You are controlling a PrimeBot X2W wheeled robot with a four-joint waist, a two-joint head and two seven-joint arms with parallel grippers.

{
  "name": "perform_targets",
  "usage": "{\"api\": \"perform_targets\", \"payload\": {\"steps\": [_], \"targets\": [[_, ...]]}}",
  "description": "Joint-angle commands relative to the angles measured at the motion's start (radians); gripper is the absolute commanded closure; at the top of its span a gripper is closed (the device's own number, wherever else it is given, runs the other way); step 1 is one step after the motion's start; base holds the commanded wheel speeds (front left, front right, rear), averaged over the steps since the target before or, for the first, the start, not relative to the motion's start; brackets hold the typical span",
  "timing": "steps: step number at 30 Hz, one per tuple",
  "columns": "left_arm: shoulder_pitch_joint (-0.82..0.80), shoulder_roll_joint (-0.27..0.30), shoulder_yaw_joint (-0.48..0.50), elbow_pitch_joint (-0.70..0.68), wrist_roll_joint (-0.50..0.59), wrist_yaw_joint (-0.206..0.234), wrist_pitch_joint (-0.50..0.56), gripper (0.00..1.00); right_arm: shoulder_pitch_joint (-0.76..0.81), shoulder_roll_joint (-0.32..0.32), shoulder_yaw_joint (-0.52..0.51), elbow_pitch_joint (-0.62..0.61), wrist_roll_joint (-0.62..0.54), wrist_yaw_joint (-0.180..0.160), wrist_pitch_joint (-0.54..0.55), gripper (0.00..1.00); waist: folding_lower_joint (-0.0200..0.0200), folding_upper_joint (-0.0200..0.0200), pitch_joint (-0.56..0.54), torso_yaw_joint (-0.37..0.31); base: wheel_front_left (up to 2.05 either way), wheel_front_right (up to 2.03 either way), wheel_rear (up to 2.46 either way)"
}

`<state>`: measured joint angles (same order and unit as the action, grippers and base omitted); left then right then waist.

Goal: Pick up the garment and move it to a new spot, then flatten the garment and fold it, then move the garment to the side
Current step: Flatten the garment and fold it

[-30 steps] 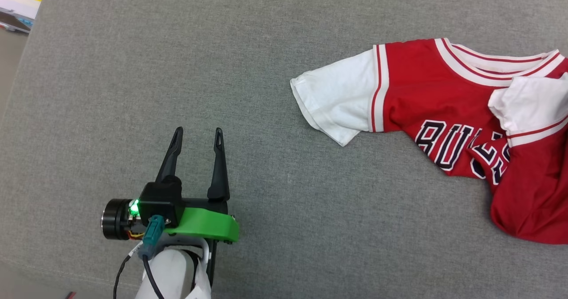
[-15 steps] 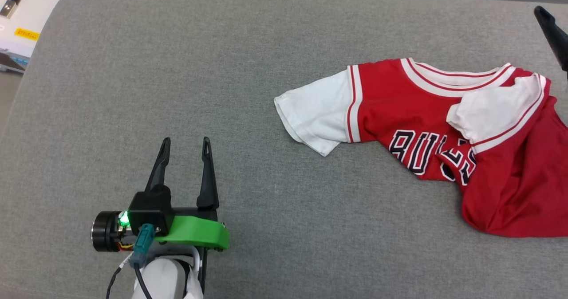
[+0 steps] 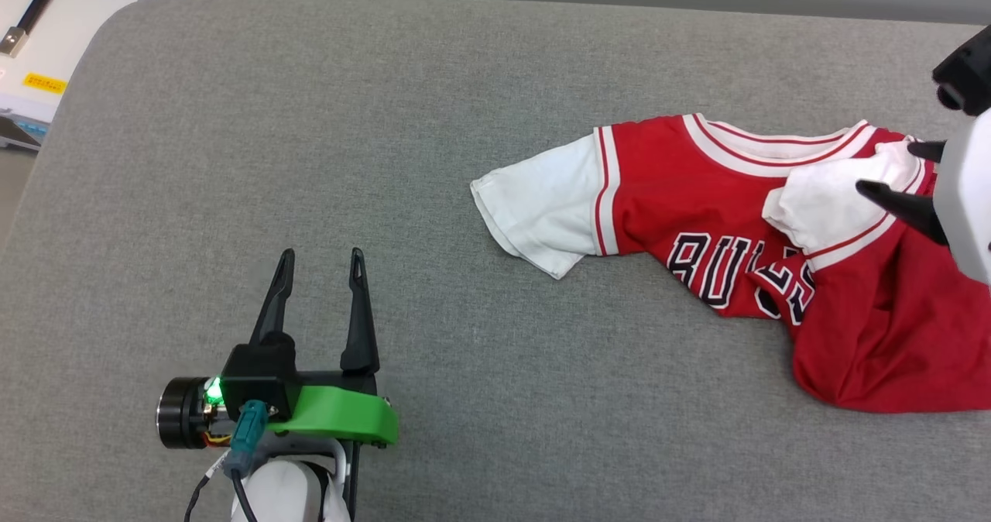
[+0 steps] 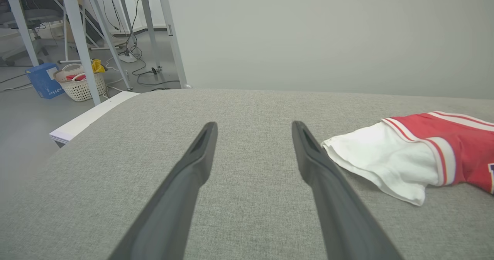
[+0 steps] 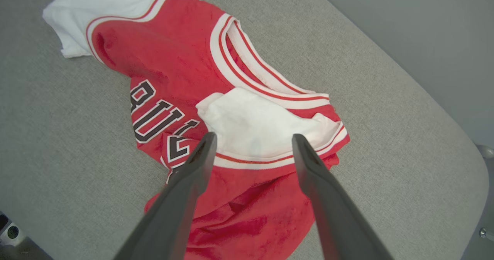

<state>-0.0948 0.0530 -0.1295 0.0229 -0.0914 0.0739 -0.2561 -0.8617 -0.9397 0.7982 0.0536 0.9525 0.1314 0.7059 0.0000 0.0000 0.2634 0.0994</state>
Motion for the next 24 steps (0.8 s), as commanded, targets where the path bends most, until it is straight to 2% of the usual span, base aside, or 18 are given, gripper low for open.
{"api": "perform_targets", "payload": {"steps": [1,7,15,19,20,21,24], "targets": [[-0.001,-0.003,-0.004,-0.005,0.002,-0.004,-0.006,0.0,0.016,0.006,0.01,0.001,-0.008,-0.001,0.035,0.0,0.0,0.0,0.016,0.01,0.0,0.0,0.0],[-0.031,-0.003,-0.022,-0.008,-0.013,0.002,-0.006,0.0,0.004,0.07,0.037,0.099,-0.079,-0.001,0.091,0.0,0.0,0.0,0.076,0.039,0.0,0.0,0.0],[-0.064,-0.003,-0.039,-0.001,-0.027,0.012,-0.006,0.0,0.042,0.173,0.105,0.335,-0.119,-0.001,0.047,0.0,0.0,0.0,0.134,0.068,0.0,0.0,0.0],[-0.061,-0.003,-0.035,0.007,-0.029,0.02,-0.006,0.0,0.073,0.186,0.157,0.372,-0.105,-0.001,0.001,0.0,0.0,0.0,0.12,0.061,0.0,0.0,0.0],[-0.058,-0.003,-0.033,0.009,-0.029,0.021,-0.006,0.0,0.072,0.185,0.161,0.373,-0.104,-0.001,-0.024,0.82,0.0,0.0,0.113,0.058,0.0,0.0,0.0],[-0.054,-0.003,-0.031,0.012,-0.028,0.021,-0.006,0.0,0.069,0.182,0.165,0.371,-0.104,-0.001,-0.055,1.0,0.0,0.0,0.103,0.052,0.0,0.0,0.0],[-0.045,-0.003,-0.027,0.017,-0.025,0.018,-0.006,0.0,0.056,0.166,0.163,0.345,-0.111,-0.001,-0.175,1.0,0.0,0.0,0.067,0.032,0.0,0.0,0.0]]}}
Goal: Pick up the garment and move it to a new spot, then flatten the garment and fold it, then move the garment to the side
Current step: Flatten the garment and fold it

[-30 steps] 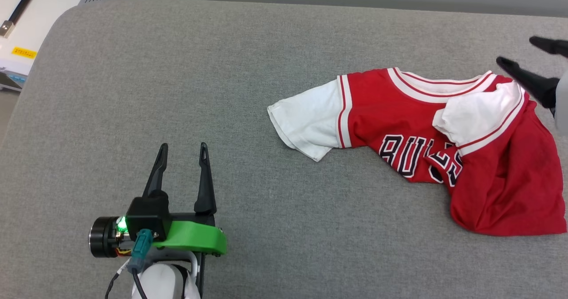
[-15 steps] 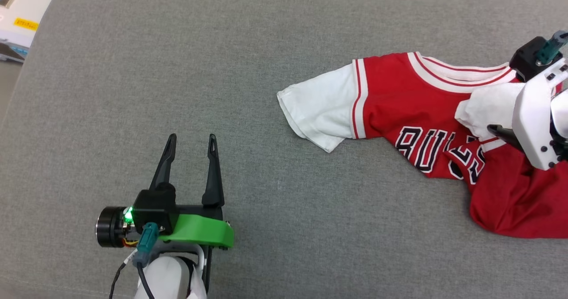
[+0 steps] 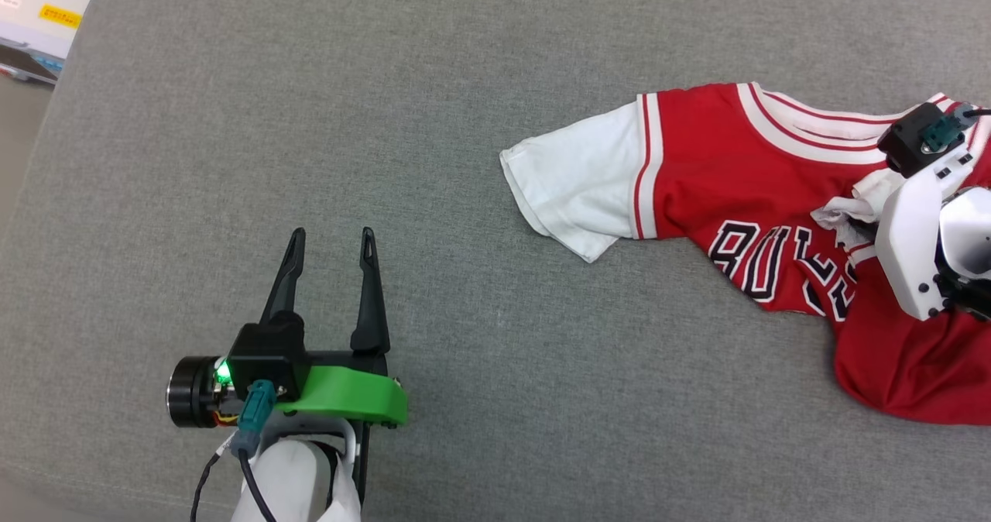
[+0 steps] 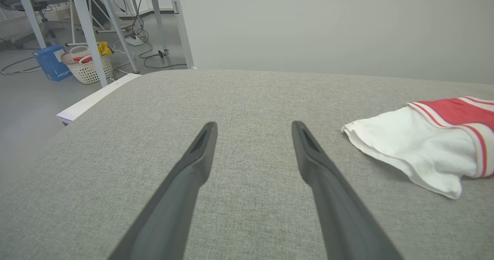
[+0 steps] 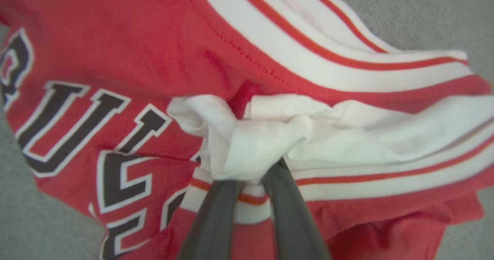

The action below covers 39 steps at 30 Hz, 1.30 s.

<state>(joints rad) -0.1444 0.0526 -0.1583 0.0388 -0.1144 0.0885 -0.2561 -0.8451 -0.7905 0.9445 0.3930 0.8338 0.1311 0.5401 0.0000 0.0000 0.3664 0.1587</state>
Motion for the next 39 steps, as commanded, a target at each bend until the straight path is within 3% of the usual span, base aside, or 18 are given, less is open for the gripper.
{"api": "perform_targets", "payload": {"steps": [1,5,10,17,21,28,36,37,38,39], "targets": [[0.008,-0.002,0.002,0.002,-0.001,0.003,-0.006,0.0,0.039,0.014,0.007,-0.006,0.013,0.0,-0.047,1.0,0.0,0.0,-0.047,-0.033,0.0,0.0,0.0],[0.029,-0.002,0.01,0.003,0.003,0.003,-0.006,0.0,0.069,-0.021,-0.051,-0.084,0.06,0.0,-0.19,1.0,0.0,0.0,-0.094,-0.059,0.0,0.0,0.0],[0.065,-0.002,0.023,0.002,0.006,0.003,-0.006,0.0,0.178,-0.057,-0.195,-0.173,0.17,0.0,-0.348,1.0,0.0,0.0,-0.137,-0.093,0.0,0.0,0.0],[0.105,-0.002,0.03,0.003,0.009,-0.002,-0.006,0.0,0.401,-0.066,-0.426,-0.164,0.355,0.0,-0.542,1.0,0.0,0.0,-0.17,-0.121,0.0,0.0,0.0],[0.121,-0.002,0.034,0.003,0.012,-0.005,-0.006,0.0,0.544,-0.052,-0.547,-0.098,0.465,0.0,-0.64,1.0,0.0,0.0,-0.18,-0.129,0.0,0.0,0.0],[0.125,-0.002,0.033,0.006,0.02,-0.014,-0.006,0.0,0.687,-0.012,-0.676,0.121,0.598,0.0,-0.731,1.0,0.0,0.0,-0.177,-0.13,0.0,0.0,0.0],[0.126,-0.002,0.035,0.014,0.025,-0.02,-0.006,0.0,0.715,0.046,-0.672,0.344,0.606,0.0,-0.727,1.0,0.0,0.0,-0.184,-0.132,0.0,0.0,0.0],[0.128,-0.002,0.036,0.015,0.025,-0.02,-0.006,0.0,0.708,0.055,-0.674,0.355,0.605,0.0,-0.734,0.96,0.0,0.0,-0.186,-0.133,0.0,0.0,0.0],[0.131,-0.002,0.036,0.016,0.026,-0.02,-0.006,0.0,0.699,0.06,-0.675,0.361,0.598,0.0,-0.744,0.07,0.0,0.0,-0.191,-0.135,0.0,0.0,0.0],[0.133,-0.002,0.037,0.017,0.027,-0.02,-0.006,0.0,0.694,0.06,-0.676,0.366,0.586,0.0,-0.755,0.0,0.0,0.0,-0.195,-0.135,0.0,0.0,0.0]]}}
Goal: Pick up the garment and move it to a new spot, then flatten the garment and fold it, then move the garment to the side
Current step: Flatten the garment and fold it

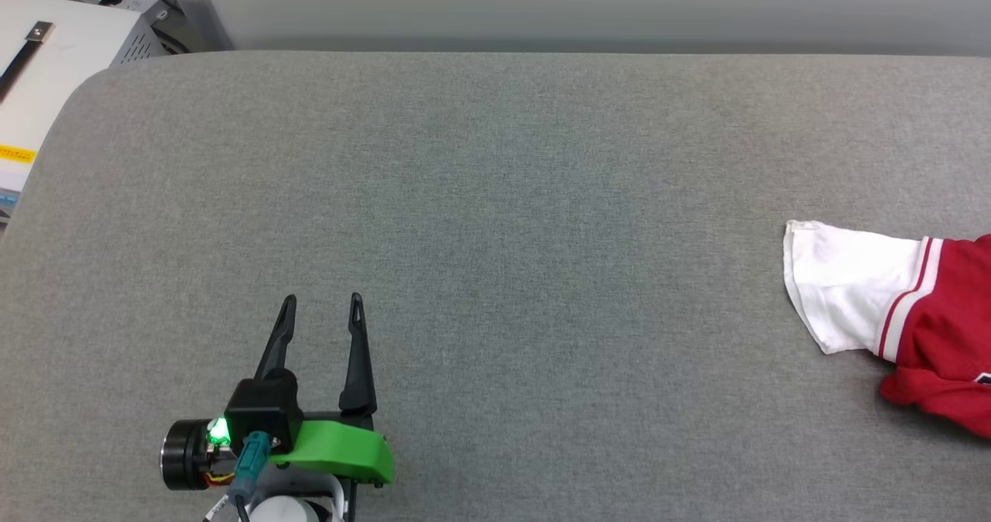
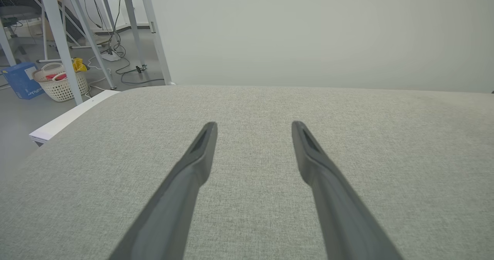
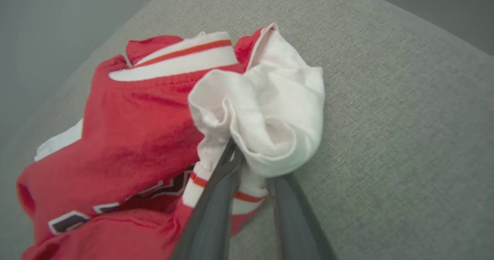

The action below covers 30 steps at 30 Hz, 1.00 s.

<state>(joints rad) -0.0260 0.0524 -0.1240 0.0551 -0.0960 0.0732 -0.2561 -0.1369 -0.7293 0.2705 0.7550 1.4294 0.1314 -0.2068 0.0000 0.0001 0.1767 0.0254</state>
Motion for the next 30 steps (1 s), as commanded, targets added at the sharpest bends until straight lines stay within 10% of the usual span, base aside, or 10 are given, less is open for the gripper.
{"api": "perform_targets", "payload": {"steps": [1,10,17,30], "targets": [[0.016,-0.002,0.003,0.002,0.009,-0.006,-0.006,0.0,-0.021,-0.004,-0.006,0.006,-0.027,-0.001,-0.023,0.0,0.0,-0.0001,-0.01,-0.003,0.0,0.0,0.0],[0.04,-0.002,0.01,-0.008,0.016,-0.005,-0.006,0.0,-0.009,-0.05,-0.26,-0.102,-0.305,-0.001,-0.054,0.0,0.0,-0.0001,-0.044,-0.01,0.0,0.0,0.0],[0.04,-0.002,0.011,-0.02,0.017,-0.003,-0.006,0.0,-0.008,-0.031,-0.421,-0.416,-0.612,-0.001,-0.019,0.0,0.0,-0.0001,-0.039,-0.009,0.0,0.0,0.0],[0.004,-0.002,-0.005,-0.035,0.014,-0.003,-0.006,0.0,-0.201,-0.089,-0.137,-0.89,-0.722,-0.001,0.731,0.0,0.0,-0.0001,-0.004,0.039,0.0,0.0,0.0]]}}
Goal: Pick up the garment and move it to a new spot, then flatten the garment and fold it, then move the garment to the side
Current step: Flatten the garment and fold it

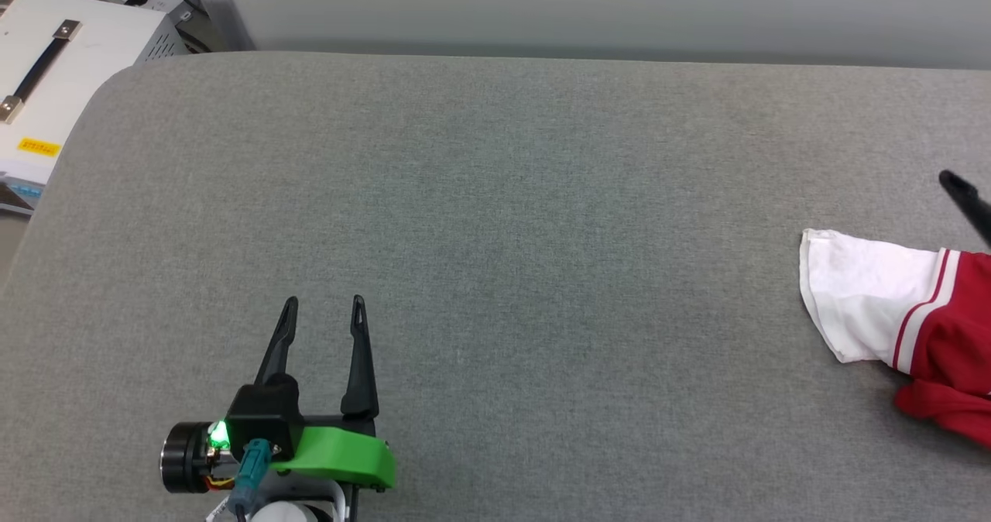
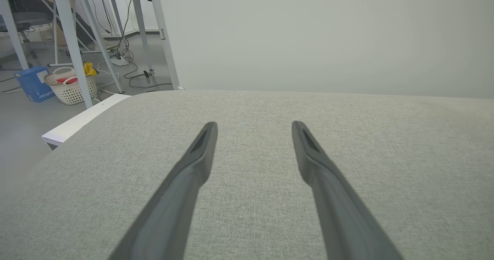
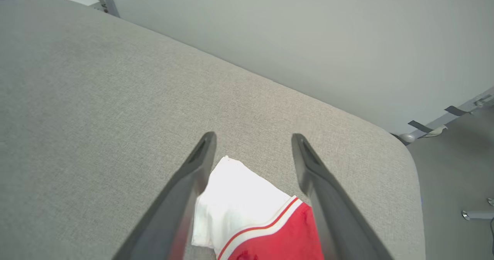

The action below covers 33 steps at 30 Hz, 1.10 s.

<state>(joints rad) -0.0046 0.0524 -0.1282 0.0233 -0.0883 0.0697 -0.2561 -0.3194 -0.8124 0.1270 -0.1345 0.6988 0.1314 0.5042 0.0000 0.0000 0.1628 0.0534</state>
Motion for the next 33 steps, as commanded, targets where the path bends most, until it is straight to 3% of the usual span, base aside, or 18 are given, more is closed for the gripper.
{"api": "perform_targets", "payload": {"steps": [1,4,8,17,23,24,25,33], "targets": [[-0.02,-0.002,-0.002,-0.005,0.005,0.001,-0.006,0.0,-0.032,-0.009,0.029,0.002,0.02,-0.001,0.069,0.0,0.0,0.0,0.013,0.015,0.0,0.0,0.0],[-0.028,-0.002,-0.008,-0.01,0.0,0.004,-0.006,0.0,-0.079,-0.01,0.105,0.03,0.046,-0.001,0.209,0.0,0.0,0.0,0.031,0.029,0.0,0.0,0.0],[-0.045,-0.002,-0.019,-0.013,-0.009,0.008,-0.006,0.0,-0.128,0.005,0.197,0.123,0.048,-0.001,0.315,0.0,0.0,0.0,0.065,0.048,0.0,0.0,0.0],[-0.093,-0.002,-0.043,-0.013,-0.022,0.017,-0.006,0.0,-0.201,0.086,0.332,0.423,-0.006,-0.001,0.277,0.0,0.0,0.0,0.142,0.094,0.0,0.0,0.0],[-0.102,-0.002,-0.043,-0.005,-0.025,0.022,-0.006,0.0,-0.172,0.119,0.419,0.579,0.022,-0.001,0.244,0.0,0.0,0.0,0.147,0.103,0.0,0.0,0.0],[-0.1,-0.002,-0.041,-0.004,-0.024,0.023,-0.006,0.0,-0.172,0.125,0.418,0.591,0.033,-0.001,0.228,0.55,0.0,0.0,0.143,0.101,0.0,0.0,0.0],[-0.097,-0.002,-0.037,-0.002,-0.024,0.024,-0.006,0.0,-0.174,0.129,0.417,0.602,0.044,-0.001,0.201,1.0,0.0,0.0,0.135,0.097,0.0,0.0,0.0],[-0.066,-0.002,-0.023,0.002,-0.014,0.021,-0.006,0.0,-0.195,0.089,0.335,0.552,0.116,-0.001,-0.075,1.0,0.0,0.0,0.061,0.069,0.0,0.0,0.0]]}}
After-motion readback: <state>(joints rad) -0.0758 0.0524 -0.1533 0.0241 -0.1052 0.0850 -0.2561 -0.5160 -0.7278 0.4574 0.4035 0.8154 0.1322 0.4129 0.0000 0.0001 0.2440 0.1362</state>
